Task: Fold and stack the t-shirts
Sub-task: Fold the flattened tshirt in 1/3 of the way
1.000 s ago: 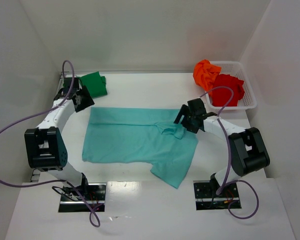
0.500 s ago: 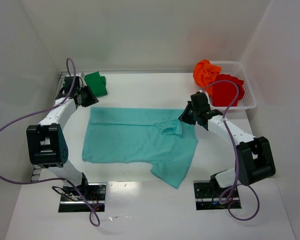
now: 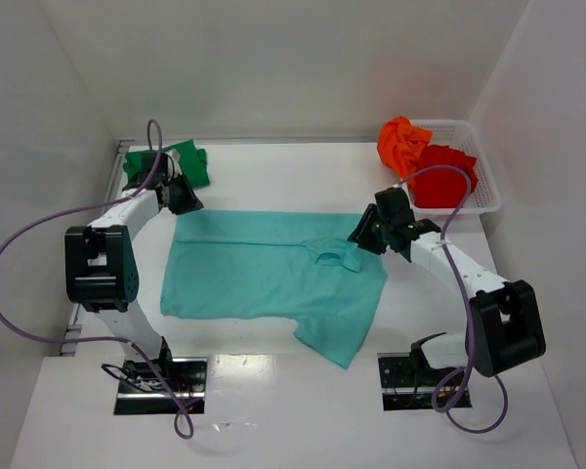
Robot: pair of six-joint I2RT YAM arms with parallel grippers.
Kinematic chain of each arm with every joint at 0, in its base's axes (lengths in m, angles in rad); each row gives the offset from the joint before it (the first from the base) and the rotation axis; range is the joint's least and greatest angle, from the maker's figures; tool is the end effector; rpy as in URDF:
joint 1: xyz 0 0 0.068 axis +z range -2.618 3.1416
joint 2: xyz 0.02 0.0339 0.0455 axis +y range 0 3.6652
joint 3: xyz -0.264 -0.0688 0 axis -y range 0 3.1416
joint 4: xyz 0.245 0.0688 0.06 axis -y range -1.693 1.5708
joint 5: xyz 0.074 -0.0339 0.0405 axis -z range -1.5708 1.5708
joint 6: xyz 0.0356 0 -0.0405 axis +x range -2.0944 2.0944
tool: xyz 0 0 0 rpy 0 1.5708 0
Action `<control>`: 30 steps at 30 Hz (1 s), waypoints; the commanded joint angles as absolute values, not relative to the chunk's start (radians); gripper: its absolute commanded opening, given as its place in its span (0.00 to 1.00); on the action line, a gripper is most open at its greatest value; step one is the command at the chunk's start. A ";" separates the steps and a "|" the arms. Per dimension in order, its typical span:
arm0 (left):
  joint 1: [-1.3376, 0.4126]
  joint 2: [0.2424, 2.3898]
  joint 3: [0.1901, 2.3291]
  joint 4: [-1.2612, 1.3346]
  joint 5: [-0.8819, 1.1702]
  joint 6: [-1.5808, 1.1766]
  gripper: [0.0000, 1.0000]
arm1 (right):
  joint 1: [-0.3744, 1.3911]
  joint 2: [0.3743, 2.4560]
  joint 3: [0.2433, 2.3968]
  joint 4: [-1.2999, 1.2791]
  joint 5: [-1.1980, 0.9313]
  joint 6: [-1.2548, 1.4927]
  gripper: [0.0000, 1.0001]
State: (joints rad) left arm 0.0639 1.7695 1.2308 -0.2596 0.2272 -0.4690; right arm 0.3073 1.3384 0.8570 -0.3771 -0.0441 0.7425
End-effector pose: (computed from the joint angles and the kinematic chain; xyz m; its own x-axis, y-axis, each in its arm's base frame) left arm 0.3888 0.0168 0.2203 -0.6803 -0.4848 -0.5496 -0.2386 0.8556 -0.4594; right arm 0.2624 0.0849 0.2272 -0.7544 0.4693 -0.4590 0.2449 0.8500 0.4665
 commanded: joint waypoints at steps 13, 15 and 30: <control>0.066 1.799 1.290 -0.224 0.275 -0.436 0.08 | 0.486 1.618 0.966 -0.259 -0.017 0.721 0.59; 0.066 1.809 1.290 -0.224 0.275 -0.426 0.08 | 0.486 1.658 0.977 -0.250 -0.017 0.710 0.52; 0.066 1.852 1.310 -0.244 0.275 -0.426 0.08 | 0.535 1.643 0.968 -0.239 -0.040 0.744 0.05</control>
